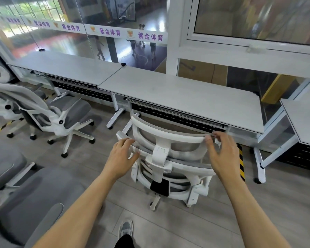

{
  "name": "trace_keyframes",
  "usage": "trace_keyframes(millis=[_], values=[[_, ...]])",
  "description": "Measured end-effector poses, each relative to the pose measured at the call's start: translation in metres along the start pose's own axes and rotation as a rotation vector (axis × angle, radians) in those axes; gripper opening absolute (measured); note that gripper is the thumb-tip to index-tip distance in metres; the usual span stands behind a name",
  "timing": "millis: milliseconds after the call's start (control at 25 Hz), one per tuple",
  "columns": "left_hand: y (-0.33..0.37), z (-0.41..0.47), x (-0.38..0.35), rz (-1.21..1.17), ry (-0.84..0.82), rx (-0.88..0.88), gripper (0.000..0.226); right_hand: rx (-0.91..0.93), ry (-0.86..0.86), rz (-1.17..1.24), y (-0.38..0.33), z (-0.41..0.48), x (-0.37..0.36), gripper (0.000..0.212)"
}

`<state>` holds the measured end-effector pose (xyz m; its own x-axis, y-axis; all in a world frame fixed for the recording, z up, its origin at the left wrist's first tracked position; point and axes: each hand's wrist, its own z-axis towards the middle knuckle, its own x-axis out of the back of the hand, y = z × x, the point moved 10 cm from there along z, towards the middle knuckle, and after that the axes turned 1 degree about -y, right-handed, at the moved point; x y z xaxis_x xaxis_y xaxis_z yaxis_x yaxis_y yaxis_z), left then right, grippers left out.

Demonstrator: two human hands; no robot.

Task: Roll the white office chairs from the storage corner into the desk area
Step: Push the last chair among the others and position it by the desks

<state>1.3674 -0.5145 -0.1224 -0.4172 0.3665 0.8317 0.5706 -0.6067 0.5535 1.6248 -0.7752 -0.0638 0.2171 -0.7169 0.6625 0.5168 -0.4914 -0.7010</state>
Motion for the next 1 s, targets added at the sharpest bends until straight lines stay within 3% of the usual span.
trace_keyframes(millis=[200,480,680,1000], values=[[-0.004,0.031,0.060,0.021,0.098,-0.090,0.043,0.172,-0.018,0.024,-0.125,0.042,-0.025,0.036],[-0.105,0.086,0.172,0.021,0.212,-0.065,0.035,0.334,-0.166,0.021,-0.281,0.068,-0.188,0.030],[-0.194,0.123,0.219,0.027,0.213,-0.016,0.032,0.338,-0.249,0.045,-0.340,0.085,-0.302,0.027],[-0.305,0.194,0.249,0.047,0.193,0.131,0.036,0.308,-0.395,0.106,-0.378,0.143,-0.440,0.025]])
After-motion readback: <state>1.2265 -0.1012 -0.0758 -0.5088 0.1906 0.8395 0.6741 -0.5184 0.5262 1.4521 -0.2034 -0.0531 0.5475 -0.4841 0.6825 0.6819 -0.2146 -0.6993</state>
